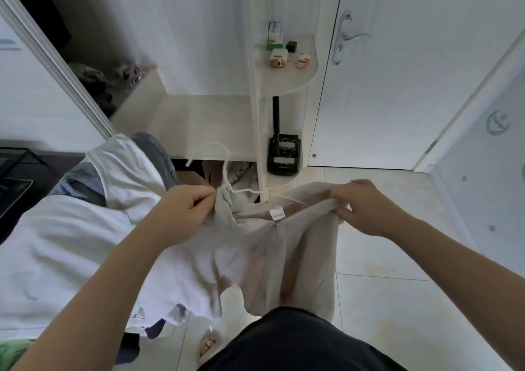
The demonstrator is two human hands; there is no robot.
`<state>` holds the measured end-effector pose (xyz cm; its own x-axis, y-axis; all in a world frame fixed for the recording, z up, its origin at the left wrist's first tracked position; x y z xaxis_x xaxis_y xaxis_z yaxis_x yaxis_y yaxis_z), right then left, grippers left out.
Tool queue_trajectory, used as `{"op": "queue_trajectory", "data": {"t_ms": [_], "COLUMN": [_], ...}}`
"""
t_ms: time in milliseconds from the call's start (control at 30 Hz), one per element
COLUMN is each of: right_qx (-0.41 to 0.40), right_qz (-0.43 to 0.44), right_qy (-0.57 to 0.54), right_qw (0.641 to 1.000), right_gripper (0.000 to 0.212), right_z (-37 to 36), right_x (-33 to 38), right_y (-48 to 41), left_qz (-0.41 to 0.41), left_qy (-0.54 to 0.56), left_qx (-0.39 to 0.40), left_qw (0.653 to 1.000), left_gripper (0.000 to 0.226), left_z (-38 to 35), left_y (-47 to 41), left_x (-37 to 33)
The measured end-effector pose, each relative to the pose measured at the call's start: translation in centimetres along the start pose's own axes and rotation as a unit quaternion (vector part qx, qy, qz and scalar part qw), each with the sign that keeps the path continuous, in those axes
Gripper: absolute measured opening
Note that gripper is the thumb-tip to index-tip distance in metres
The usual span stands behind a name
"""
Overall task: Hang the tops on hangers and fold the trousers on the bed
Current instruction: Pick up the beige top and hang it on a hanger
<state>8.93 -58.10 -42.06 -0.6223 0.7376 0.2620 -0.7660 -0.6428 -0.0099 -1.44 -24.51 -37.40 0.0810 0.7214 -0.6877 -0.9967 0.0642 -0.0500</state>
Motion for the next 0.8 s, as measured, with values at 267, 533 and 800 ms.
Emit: {"op": "queue_trajectory", "data": {"t_ms": [267,533,800], "right_qx": [-0.008,-0.052,0.001], "right_qz": [0.089,-0.007,-0.001], "right_qy": [-0.149,-0.369,-0.294], "right_qw": [0.985,0.928,0.956], "right_gripper": [0.013,0.007,0.034], "right_z": [3.7,4.4,4.6], "right_x": [9.8,7.8,9.0], "right_y": [-2.4,-0.9,-1.9], "left_qz": [-0.085,-0.094,-0.139], "left_qy": [-0.002,-0.009,-0.044], "left_qx": [0.019,0.015,0.007], "left_qw": [0.996,0.995,0.989], "left_gripper": [0.037,0.025,0.023], "left_z": [-4.5,-1.9,-3.1], "left_y": [-2.3,-2.0,-2.0], "left_x": [-5.9,-4.5,-5.7]}}
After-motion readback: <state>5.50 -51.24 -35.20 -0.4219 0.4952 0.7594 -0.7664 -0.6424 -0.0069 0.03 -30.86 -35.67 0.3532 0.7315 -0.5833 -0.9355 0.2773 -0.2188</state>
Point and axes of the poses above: each hand's wrist, its own y-axis away from the middle knuckle, its own z-axis out of the back of the hand, x = y × z, the point moved 3 cm from there along -y, towards the middle knuckle, and after that the axes turned 3 degrees about y, right-handed, at the moved point
